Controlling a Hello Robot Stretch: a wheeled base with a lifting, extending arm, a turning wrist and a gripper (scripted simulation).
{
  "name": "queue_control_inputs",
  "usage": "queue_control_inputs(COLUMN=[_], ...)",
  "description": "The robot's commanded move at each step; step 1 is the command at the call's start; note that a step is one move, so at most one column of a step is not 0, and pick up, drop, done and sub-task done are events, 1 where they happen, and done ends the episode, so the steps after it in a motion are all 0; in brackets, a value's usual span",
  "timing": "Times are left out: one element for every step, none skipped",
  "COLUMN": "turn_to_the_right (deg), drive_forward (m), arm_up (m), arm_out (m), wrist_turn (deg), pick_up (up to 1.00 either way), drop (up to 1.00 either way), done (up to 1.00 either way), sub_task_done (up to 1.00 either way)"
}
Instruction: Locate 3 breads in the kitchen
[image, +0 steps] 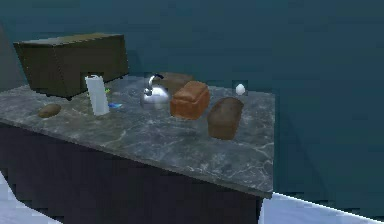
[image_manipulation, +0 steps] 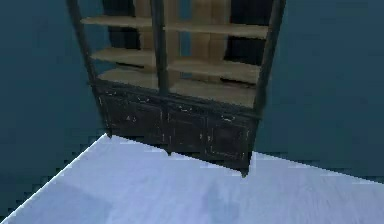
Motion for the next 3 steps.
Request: queue_control_inputs(turn_to_the_right=[0.0,45.0,36.0], drive_forward=[0.00,0.00,0.00], arm_up=[0.00,0.00,0.00], arm_out=[0.00,0.00,0.00], wrist_turn=[0.0,0.0,0.0], pick_up=[0.00,0.00,0.00], drop=[0.00,0.00,0.00], done=[0.00,0.00,0.00], sub_task_done=[1.00,0.00,0.00])
